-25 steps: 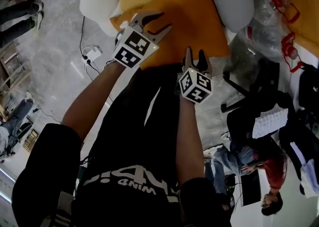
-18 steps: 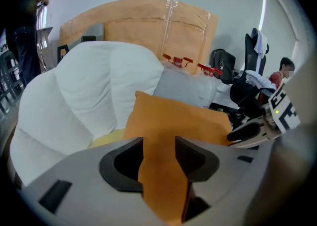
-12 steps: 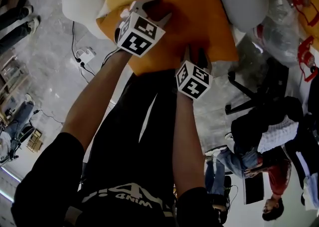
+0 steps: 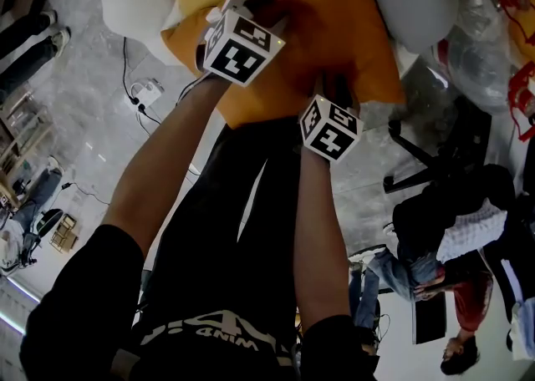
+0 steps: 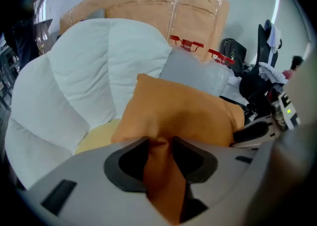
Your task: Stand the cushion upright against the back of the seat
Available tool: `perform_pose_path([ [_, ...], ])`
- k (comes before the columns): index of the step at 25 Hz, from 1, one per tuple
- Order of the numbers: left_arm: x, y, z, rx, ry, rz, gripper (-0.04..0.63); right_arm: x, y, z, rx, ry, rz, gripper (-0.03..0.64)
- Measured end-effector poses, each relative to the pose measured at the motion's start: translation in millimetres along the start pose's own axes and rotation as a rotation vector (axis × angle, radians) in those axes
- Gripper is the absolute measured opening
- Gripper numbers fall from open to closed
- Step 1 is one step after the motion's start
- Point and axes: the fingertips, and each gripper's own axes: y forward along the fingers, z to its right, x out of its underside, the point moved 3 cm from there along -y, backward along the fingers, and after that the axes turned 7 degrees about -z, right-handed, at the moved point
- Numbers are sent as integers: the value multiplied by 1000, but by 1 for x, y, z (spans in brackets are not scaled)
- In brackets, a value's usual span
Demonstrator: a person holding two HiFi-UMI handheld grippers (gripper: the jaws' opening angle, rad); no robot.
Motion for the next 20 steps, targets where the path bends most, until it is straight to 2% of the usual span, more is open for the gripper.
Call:
perform_pose_path([
  [3,1,1,-2,21,-42,-15,96,-2,2,0,-10,-4,-3,139],
  [5,2,-2,-2,37,-71,-3,47,-2,2,-5,-27,-31,2,68],
  [7,3,-5,-1,55,-98,13,20,-2,0,-9,-44,-51,8,34],
  [14,1,-19,-1,72,-145,61,14,-4,-11,-12,-84,-38,44,31],
  [20,6,-56,12,127,-186,94,11,6,-38,-16,-128,-24,87,29],
])
